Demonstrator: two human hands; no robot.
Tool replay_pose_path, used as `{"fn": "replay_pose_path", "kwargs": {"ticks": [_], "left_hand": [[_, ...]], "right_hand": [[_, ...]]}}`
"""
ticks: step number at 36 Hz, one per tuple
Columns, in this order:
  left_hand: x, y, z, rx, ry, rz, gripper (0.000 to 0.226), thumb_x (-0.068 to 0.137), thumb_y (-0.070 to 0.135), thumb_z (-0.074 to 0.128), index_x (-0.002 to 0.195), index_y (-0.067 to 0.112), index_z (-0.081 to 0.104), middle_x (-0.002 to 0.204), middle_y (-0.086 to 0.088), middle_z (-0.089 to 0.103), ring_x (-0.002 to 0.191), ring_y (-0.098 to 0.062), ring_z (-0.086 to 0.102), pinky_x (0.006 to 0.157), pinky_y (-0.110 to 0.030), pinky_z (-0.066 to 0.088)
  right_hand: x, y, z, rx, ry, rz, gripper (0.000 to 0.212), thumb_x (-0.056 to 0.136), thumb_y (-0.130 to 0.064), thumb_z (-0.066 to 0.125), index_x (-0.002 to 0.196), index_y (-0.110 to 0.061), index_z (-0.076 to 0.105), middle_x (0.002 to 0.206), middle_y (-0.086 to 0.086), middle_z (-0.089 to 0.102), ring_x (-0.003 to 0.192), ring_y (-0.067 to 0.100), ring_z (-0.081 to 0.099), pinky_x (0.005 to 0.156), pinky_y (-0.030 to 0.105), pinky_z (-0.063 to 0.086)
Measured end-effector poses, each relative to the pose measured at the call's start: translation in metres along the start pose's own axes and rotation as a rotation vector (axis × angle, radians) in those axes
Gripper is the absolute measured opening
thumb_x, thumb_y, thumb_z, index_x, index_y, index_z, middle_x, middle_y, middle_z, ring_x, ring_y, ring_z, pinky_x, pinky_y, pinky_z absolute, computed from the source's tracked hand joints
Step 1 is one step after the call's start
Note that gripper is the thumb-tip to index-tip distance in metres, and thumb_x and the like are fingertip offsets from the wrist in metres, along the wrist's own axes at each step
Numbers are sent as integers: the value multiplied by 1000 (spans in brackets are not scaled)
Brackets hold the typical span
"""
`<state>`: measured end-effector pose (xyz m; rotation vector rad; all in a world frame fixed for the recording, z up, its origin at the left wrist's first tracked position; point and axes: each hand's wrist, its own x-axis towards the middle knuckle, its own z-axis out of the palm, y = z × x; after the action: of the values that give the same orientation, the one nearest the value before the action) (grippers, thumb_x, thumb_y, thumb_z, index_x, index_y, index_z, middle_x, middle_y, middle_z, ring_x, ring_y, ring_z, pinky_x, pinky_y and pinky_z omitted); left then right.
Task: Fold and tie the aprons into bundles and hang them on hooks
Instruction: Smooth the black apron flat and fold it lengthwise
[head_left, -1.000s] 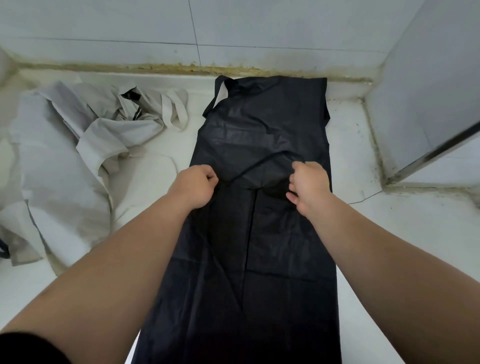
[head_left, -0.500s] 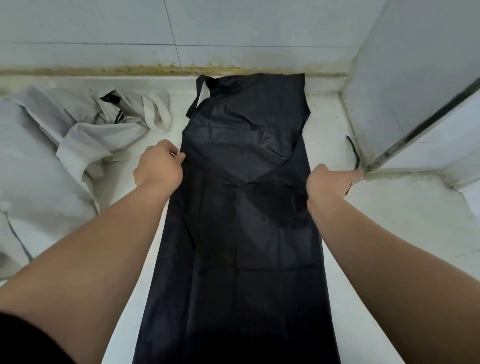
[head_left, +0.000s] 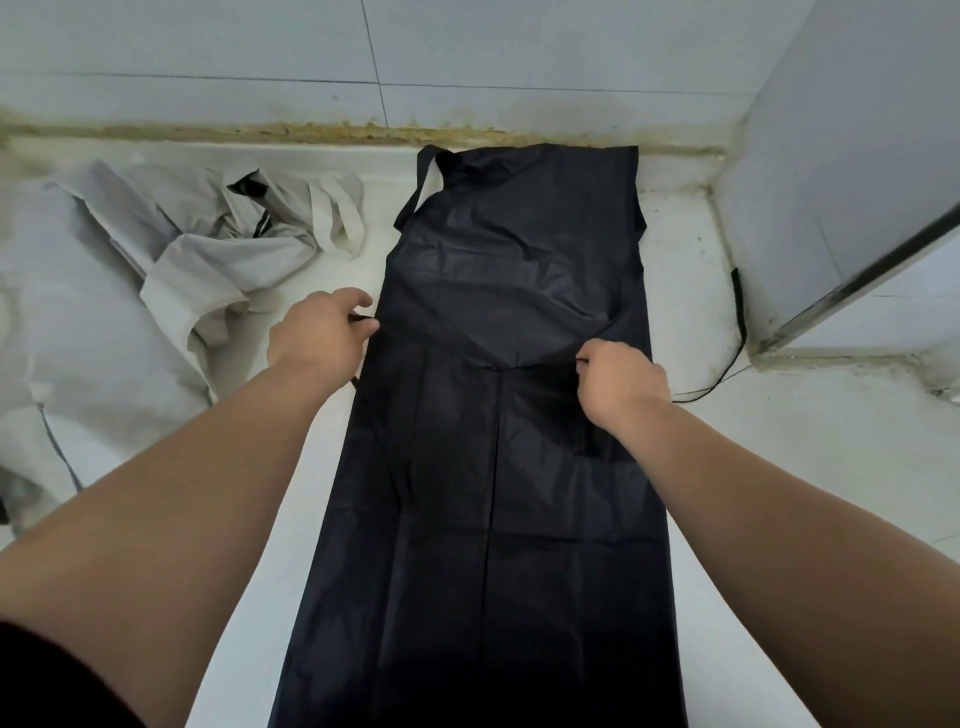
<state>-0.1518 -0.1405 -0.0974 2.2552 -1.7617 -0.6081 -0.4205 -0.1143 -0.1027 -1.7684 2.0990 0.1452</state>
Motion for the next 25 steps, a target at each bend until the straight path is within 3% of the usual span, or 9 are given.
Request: {"fn": "replay_pose_path", "kwargs": {"ticks": [3, 8, 11, 13, 17, 21, 23, 25], "left_hand": [[1, -7, -4, 78, 60, -84, 24, 97, 31, 53, 117, 24, 64, 114, -6, 65, 107, -31, 57, 89, -36, 40], [3, -10, -20, 202, 183, -267, 27, 101, 30, 42, 111, 29, 67, 109, -13, 61, 111, -33, 50, 99, -43, 28], [-2, -7, -25, 351, 123, -352, 28, 100, 25, 43, 123, 30, 58, 126, -14, 48, 125, -32, 35, 106, -47, 21], [-10, -6, -22, 361, 58, -351, 41, 96, 17, 45, 136, 25, 44, 141, -14, 34, 132, -34, 26, 107, -49, 23], [-23, 3, -5, 192, 36, -115, 56, 89, 6, 47, 142, 22, 41, 149, -9, 30, 134, -35, 24, 107, -43, 27], [-39, 28, 19, 27, 75, 234, 44, 91, 14, 52, 135, 20, 54, 140, -8, 44, 126, -31, 39, 105, -37, 33], [-46, 41, 27, -58, -10, 338, 40, 90, 19, 58, 131, 20, 59, 130, -4, 50, 113, -22, 52, 100, -28, 38], [-52, 53, 33, -76, -109, 378, 39, 88, 26, 64, 127, 22, 62, 116, 3, 51, 84, -12, 56, 88, -20, 41]], "right_hand": [[-1, -6, -7, 35, -26, 90, 31, 90, -6, 45, 118, -13, 56, 117, 11, 59, 108, 30, 55, 87, 33, 40], [-4, -16, -12, 93, -53, 141, 29, 88, -4, 48, 116, -7, 56, 118, 14, 59, 109, 33, 56, 96, 38, 44], [-6, -16, -12, 100, -61, 136, 30, 87, -4, 47, 115, -6, 56, 119, 14, 59, 109, 32, 56, 96, 39, 45], [-8, -14, -10, 93, -52, 122, 32, 87, -5, 46, 117, -7, 56, 120, 14, 57, 109, 32, 56, 95, 38, 45], [-10, -8, -8, 91, -53, 66, 40, 87, -8, 45, 126, -14, 54, 125, 11, 55, 111, 30, 54, 95, 36, 43], [-10, 2, -6, 41, -43, 15, 37, 89, -10, 44, 123, -20, 56, 120, 6, 56, 106, 28, 55, 85, 33, 38], [-10, 8, -6, 32, -23, 33, 36, 88, -10, 44, 121, -20, 57, 117, 6, 58, 106, 28, 56, 84, 33, 37], [-11, 16, -7, 44, -14, 82, 37, 87, -8, 44, 121, -18, 56, 117, 7, 59, 108, 29, 55, 89, 36, 39]]}}
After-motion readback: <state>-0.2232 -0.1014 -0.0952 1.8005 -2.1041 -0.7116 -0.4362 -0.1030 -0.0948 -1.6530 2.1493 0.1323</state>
